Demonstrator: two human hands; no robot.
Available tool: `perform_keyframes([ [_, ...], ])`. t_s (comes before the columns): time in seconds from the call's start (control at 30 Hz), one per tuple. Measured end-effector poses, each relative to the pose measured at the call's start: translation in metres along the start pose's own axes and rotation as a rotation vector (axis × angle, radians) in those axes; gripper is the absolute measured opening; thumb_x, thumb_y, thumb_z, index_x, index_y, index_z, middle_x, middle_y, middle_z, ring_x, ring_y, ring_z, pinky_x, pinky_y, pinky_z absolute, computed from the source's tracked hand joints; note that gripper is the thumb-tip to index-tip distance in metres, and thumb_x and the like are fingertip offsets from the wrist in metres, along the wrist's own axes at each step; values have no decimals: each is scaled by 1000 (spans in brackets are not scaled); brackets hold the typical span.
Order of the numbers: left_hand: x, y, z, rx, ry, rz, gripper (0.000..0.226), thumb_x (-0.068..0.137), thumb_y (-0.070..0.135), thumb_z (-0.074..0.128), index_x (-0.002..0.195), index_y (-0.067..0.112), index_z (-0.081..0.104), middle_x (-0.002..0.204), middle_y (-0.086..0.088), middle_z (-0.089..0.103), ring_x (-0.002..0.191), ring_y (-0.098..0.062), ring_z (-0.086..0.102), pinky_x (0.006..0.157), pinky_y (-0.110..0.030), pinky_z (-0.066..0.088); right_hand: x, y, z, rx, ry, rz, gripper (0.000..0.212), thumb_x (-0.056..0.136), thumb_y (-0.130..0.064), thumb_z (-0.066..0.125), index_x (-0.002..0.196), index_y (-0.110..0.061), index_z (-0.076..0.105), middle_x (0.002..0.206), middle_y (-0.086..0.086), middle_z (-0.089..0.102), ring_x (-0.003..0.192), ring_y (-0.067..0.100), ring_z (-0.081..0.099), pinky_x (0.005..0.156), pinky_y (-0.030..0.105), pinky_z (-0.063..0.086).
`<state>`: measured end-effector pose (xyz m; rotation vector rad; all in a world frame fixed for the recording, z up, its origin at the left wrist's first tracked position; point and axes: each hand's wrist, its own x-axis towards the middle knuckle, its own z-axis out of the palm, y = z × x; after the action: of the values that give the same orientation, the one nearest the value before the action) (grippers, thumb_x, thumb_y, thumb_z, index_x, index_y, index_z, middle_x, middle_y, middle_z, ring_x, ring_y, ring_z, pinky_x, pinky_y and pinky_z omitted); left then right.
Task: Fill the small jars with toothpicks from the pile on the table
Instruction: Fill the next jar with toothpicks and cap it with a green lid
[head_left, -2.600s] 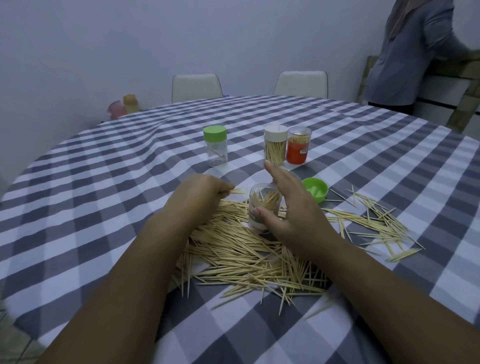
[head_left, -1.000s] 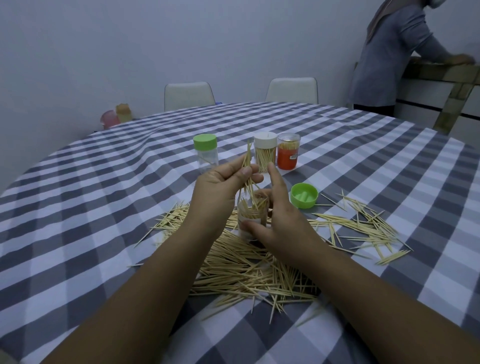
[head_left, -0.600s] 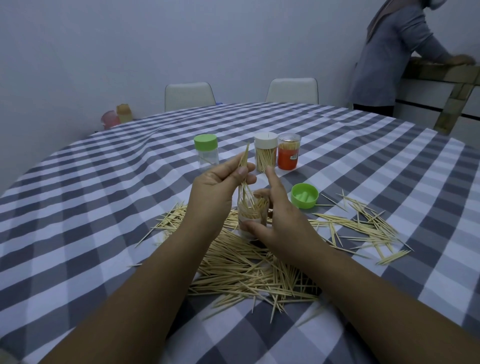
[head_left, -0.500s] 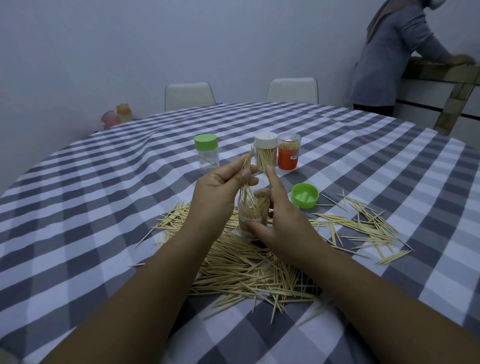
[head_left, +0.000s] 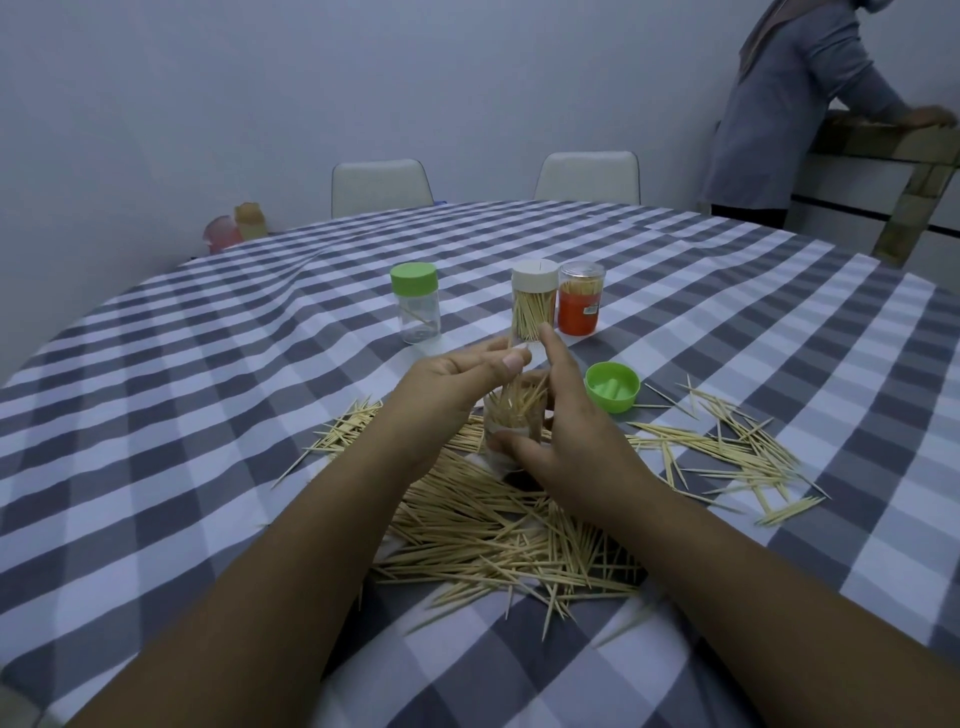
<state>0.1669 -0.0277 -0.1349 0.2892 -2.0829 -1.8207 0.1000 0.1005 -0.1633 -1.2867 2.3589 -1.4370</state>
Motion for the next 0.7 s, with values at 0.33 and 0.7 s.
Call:
perform_keyframes([
  [0.33, -2, 7, -36, 421, -3, -84, 31, 94, 23, 54, 122, 34, 61, 136, 12, 52, 117, -4, 47, 88, -22, 34, 2, 1, -6, -113, -30, 26, 87, 85, -29, 68, 151, -28, 12, 146, -2, 37, 129, 12, 40, 100, 19, 31],
  [0.7, 8, -15, -33, 1227, -169, -173, 74, 90, 33, 55, 152, 24, 16, 150, -1, 39, 135, -22, 37, 108, -32, 34, 3, -2, -11, 14, -14, 93, 89, 80, -17, 74, 150, -27, 20, 139, -2, 47, 116, 9, 52, 98, 28, 46],
])
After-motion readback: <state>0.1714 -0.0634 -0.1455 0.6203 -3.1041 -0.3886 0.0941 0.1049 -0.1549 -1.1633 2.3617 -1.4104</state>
